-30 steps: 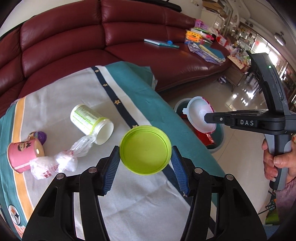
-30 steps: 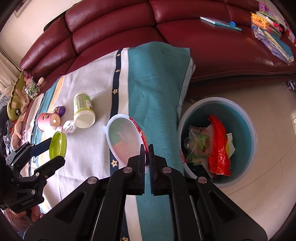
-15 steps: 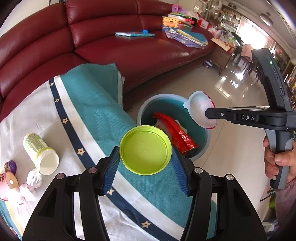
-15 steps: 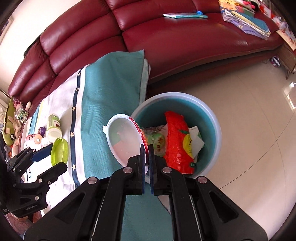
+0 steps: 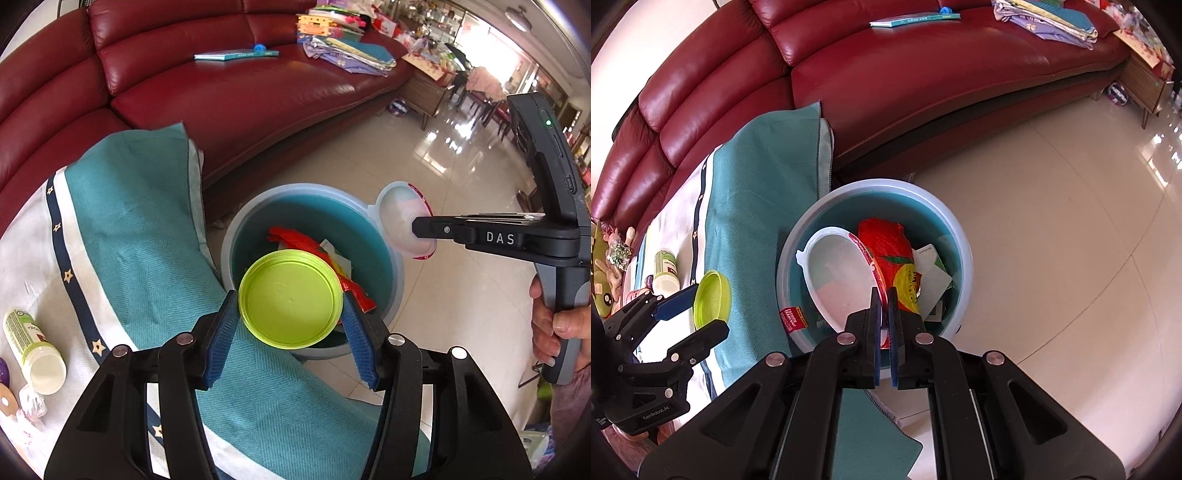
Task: Collect trash
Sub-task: 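Carry both lids over the teal bin, then open the left tool to drop the green lid while the right tool releases the white lid, then move both tools back over the table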
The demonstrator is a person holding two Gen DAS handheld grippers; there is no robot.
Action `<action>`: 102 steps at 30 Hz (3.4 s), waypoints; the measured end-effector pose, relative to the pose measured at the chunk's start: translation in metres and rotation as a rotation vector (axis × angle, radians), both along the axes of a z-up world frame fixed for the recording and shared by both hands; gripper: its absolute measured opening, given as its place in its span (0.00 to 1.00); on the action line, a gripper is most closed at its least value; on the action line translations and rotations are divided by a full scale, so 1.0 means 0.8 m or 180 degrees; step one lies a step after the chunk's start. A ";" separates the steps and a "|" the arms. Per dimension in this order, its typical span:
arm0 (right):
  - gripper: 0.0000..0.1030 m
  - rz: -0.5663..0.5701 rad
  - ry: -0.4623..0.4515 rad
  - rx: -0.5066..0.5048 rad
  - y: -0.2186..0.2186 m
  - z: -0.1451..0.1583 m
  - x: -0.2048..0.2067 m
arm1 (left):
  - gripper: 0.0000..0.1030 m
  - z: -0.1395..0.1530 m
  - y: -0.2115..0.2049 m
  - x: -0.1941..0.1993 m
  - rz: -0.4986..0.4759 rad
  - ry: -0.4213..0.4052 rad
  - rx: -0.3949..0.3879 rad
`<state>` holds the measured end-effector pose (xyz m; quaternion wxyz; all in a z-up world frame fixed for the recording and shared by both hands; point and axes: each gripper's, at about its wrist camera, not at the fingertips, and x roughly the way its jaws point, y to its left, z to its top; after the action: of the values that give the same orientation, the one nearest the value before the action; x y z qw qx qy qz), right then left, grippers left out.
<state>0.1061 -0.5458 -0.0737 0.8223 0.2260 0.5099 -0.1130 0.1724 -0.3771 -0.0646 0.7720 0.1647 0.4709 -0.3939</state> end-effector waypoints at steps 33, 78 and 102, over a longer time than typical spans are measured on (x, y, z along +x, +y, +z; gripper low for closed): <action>0.62 0.0027 0.0221 -0.0077 0.002 -0.021 0.038 | 0.96 -0.028 0.029 0.031 0.0496 0.0170 0.0037; 0.84 0.0850 0.0408 -0.0531 0.247 0.048 0.099 | 0.96 0.017 0.361 0.030 0.1544 -0.0064 -0.0069; 0.84 0.1579 0.0552 -0.0673 0.417 0.038 0.209 | 0.96 -0.004 0.496 0.060 0.2086 0.0091 -0.0280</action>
<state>0.2733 -0.2120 -0.0435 0.7971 -0.0032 0.6035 0.0202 0.2207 0.0199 -0.0681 0.8573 -0.0346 0.4922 -0.1469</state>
